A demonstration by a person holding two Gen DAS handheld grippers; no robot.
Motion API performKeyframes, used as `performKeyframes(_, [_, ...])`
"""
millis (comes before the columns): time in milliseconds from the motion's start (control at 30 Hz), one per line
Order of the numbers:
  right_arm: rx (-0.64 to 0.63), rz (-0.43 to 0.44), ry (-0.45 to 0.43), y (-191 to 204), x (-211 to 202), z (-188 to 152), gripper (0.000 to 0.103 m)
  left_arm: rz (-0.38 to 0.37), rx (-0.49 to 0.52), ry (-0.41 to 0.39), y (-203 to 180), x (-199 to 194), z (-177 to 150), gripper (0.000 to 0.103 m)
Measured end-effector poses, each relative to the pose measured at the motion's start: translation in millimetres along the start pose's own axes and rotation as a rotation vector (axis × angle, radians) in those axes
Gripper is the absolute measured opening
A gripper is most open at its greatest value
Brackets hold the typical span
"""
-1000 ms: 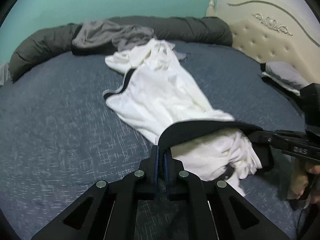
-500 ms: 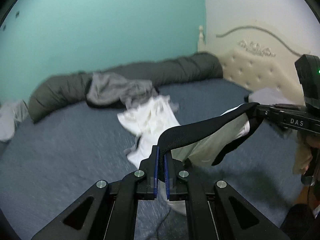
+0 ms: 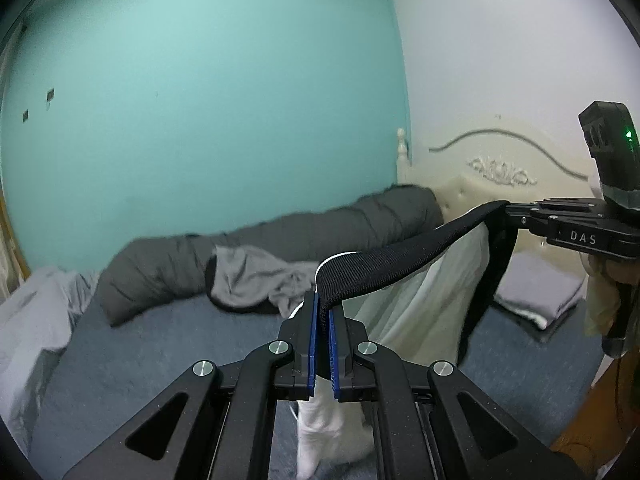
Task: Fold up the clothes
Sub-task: 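Lift the white garment off the bed by its black-trimmed hem with both grippers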
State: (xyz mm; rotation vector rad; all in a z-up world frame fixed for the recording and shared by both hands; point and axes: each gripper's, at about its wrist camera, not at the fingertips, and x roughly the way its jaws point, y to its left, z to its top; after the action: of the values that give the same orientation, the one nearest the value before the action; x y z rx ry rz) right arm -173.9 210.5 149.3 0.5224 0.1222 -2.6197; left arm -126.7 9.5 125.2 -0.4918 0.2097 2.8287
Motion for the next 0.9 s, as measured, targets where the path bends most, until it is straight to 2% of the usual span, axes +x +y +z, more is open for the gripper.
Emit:
performKeyframes(200, [-0.031,-0.021,-0.036,10.5,-35.4,47.5,0.003,0.01,0.019,-0.059,-2.0,-43.4,48.8,0.005])
performKeyframes(567, [-0.084,-0.007,-0.094,27.9,-97.1,99.1,0.003,-0.003,0.046,-0.136,-5.7,-111.1,86.2,0.005])
performKeyframes(667, [-0.074,0.011,-0.065,27.0,-91.0,92.8,0.003,-0.011,0.047,-0.12,-5.9,-110.3,81.2,0.005])
performKeyframes(733, [-0.052,0.029,-0.011,23.8,-72.3,73.1,0.003,-0.016,0.043,-0.092,-5.2,-100.8,70.3,0.005])
performKeyframes(900, [0.022,0.089,0.132,14.8,-8.7,9.7,0.003,-0.028,0.018,0.027,1.5,-53.9,8.3,0.005])
